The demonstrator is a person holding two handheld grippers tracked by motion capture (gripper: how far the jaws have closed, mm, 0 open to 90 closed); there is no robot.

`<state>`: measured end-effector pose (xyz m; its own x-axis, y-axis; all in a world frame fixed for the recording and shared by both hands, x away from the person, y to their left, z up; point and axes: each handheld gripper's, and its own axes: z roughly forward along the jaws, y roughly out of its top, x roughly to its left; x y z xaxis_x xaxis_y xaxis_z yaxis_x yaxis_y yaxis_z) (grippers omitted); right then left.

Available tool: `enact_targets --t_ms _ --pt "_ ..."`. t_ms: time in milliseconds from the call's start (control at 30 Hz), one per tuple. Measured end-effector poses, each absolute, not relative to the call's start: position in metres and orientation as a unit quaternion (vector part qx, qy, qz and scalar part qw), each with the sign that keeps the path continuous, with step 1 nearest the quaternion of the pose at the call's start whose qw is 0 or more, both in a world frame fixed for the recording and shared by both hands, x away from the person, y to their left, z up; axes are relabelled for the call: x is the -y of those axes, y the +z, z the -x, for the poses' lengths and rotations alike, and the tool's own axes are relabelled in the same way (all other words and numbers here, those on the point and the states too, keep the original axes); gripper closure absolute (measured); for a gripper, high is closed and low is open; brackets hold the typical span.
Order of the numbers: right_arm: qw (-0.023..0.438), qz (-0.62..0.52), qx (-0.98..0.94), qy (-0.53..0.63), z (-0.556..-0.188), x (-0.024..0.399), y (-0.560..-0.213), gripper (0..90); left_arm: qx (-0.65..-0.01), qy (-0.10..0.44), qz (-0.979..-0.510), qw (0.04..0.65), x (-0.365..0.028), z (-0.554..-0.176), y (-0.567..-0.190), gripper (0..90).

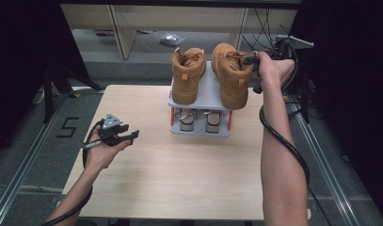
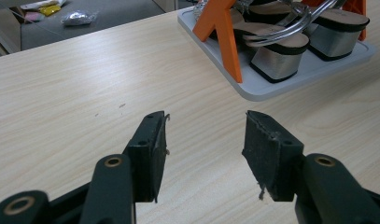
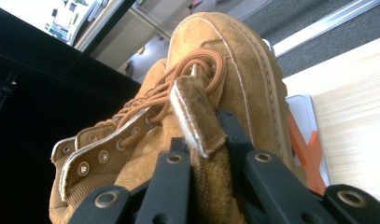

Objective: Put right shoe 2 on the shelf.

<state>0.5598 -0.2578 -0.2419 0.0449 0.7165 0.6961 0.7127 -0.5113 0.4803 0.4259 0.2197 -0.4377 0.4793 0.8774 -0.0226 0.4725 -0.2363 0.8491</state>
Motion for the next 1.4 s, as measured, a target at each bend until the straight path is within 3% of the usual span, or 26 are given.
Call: enact_targets --t_ms 667,967,1100,1300,1400 --pt "0.002 -0.731 -0.485 0.48 -0.572 0.24 -0.254 82.1 -0.448 0.238 -0.751 0.423 -0.221 -0.426 -0.439 48.4" --pt "0.03 -0.713 -0.508 0.482 -0.574 0.234 -0.252 60.2 -0.441 0.235 -0.76 0.415 -0.22 -0.426 -0.44 48.2" --pt "0.07 -0.694 -0.522 0.491 -0.566 0.236 -0.24 51.2 -0.445 0.234 -0.751 0.427 -0.216 -0.425 -0.44 48.1" --pt "0.106 -0.666 -0.533 0.511 -0.547 0.247 -0.227 48.9 -0.445 0.232 -0.751 0.43 -0.215 -0.425 -0.44 48.2" --pt "0.118 -0.657 -0.538 0.515 -0.535 0.256 -0.228 52.1 -0.443 0.233 -0.75 0.432 -0.214 -0.424 -0.44 48.2"
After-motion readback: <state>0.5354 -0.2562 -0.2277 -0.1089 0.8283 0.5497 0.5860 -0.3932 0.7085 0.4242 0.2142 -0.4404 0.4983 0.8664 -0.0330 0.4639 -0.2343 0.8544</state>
